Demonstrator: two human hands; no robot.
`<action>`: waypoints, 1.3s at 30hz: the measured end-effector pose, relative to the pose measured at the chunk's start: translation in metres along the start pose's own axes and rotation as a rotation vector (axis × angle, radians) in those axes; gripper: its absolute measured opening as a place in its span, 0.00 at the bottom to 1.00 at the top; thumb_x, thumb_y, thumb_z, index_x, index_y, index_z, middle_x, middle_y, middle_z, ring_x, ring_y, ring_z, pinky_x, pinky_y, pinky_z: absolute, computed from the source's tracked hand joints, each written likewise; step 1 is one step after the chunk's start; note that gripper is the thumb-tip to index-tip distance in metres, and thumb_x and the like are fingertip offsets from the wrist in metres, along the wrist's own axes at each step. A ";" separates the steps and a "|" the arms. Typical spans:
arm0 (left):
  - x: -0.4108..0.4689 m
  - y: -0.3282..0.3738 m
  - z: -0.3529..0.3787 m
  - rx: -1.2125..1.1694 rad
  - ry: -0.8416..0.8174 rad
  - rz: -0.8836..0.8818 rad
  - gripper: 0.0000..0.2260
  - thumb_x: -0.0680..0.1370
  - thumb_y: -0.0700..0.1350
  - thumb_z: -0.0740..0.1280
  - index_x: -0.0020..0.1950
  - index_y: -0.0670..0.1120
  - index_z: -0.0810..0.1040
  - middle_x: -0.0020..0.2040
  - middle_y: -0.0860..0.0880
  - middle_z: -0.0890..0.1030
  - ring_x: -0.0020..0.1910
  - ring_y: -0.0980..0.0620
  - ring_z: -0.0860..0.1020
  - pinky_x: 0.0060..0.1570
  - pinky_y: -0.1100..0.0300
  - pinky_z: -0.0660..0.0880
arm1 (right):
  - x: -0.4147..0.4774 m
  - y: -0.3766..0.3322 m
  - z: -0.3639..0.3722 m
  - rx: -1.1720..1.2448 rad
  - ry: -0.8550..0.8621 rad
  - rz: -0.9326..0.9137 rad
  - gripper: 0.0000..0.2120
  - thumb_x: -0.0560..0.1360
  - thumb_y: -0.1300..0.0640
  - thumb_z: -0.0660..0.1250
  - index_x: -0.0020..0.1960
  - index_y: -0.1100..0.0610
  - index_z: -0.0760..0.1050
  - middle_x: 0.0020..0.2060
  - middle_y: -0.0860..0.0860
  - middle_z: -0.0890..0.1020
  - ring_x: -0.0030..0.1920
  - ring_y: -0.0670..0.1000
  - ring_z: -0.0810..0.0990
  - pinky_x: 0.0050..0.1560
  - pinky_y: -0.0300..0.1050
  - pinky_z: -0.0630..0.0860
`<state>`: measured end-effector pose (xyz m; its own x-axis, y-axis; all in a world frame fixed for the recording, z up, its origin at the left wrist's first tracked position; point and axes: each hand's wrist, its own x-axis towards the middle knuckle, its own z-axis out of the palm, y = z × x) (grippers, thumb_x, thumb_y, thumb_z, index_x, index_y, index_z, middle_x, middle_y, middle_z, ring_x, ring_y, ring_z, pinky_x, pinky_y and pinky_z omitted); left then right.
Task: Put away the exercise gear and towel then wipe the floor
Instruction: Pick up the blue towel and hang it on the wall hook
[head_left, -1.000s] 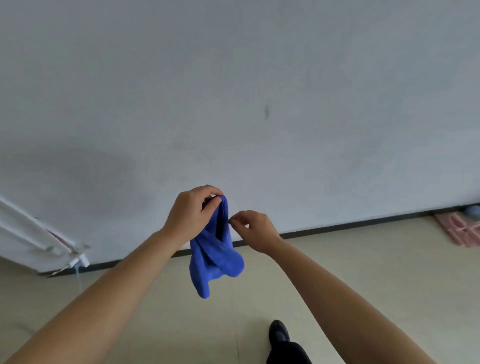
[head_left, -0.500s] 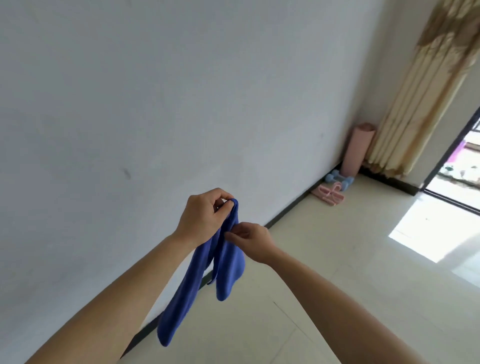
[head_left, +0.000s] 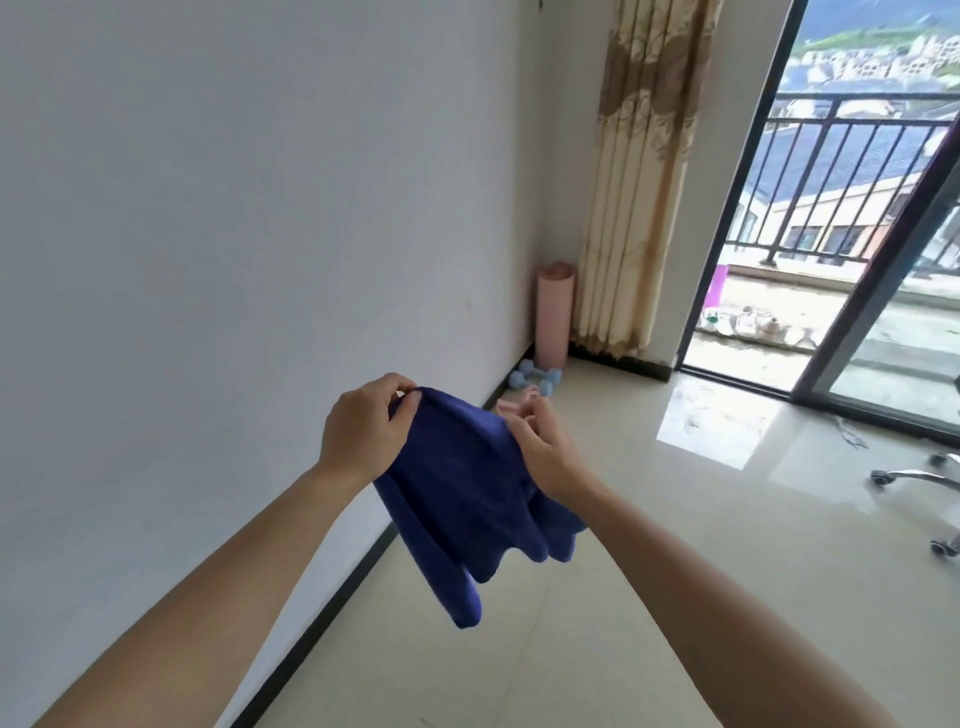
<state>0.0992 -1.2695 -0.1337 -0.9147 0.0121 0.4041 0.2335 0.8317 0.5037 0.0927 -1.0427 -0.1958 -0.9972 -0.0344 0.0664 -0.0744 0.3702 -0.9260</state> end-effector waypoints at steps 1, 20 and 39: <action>0.020 0.009 0.014 -0.007 -0.002 0.012 0.07 0.81 0.48 0.65 0.52 0.49 0.81 0.35 0.60 0.77 0.36 0.56 0.76 0.39 0.63 0.71 | 0.018 0.003 -0.019 -0.014 0.005 -0.019 0.12 0.76 0.35 0.63 0.48 0.43 0.71 0.44 0.46 0.80 0.46 0.49 0.79 0.48 0.50 0.78; 0.485 0.096 0.321 -0.209 -0.399 0.248 0.13 0.79 0.60 0.64 0.39 0.54 0.76 0.31 0.56 0.77 0.32 0.57 0.75 0.34 0.67 0.69 | 0.479 0.095 -0.306 -0.468 0.280 -0.075 0.11 0.84 0.52 0.58 0.56 0.54 0.78 0.45 0.49 0.82 0.47 0.52 0.78 0.49 0.47 0.73; 0.961 0.162 0.550 -0.134 -0.354 0.047 0.05 0.77 0.52 0.70 0.45 0.51 0.82 0.41 0.51 0.82 0.42 0.52 0.79 0.45 0.58 0.75 | 1.009 0.175 -0.505 -0.498 0.036 -0.291 0.10 0.77 0.38 0.65 0.49 0.41 0.81 0.44 0.39 0.82 0.47 0.44 0.79 0.51 0.47 0.78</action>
<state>-0.9233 -0.8176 -0.0838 -0.9539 0.2590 0.1519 0.2974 0.7460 0.5958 -0.9305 -0.5434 -0.1027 -0.9343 -0.1717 0.3123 -0.3311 0.7427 -0.5821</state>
